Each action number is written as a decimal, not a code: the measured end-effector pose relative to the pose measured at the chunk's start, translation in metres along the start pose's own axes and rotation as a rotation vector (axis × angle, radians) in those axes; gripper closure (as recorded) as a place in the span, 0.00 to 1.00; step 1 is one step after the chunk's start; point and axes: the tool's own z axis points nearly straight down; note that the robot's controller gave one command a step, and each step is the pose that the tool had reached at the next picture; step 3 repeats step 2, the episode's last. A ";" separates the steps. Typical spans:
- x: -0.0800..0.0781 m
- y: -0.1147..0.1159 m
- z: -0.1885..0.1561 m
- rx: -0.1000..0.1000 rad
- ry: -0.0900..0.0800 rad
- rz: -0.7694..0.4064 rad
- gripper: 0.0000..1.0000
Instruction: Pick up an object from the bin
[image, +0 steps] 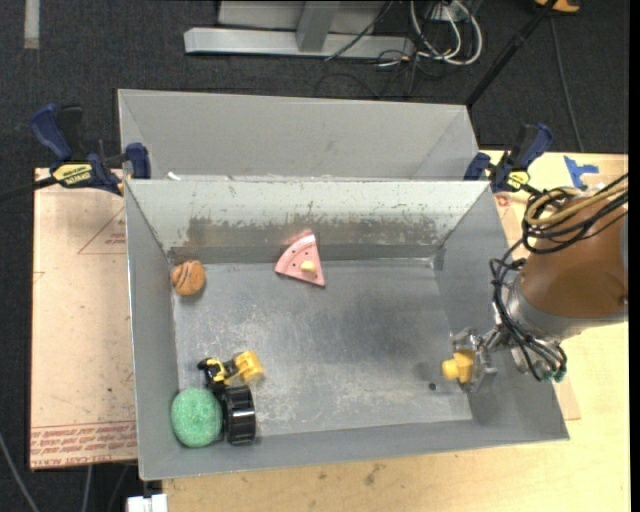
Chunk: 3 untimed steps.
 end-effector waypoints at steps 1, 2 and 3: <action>0.001 0.001 -0.009 -0.001 0.001 0.000 1.00; 0.000 0.001 -0.020 -0.001 0.003 -0.001 1.00; 0.000 0.001 -0.020 -0.001 0.003 -0.001 1.00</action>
Offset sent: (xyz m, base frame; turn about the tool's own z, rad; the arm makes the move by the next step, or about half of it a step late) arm 0.0002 -0.0001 0.0478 0.0000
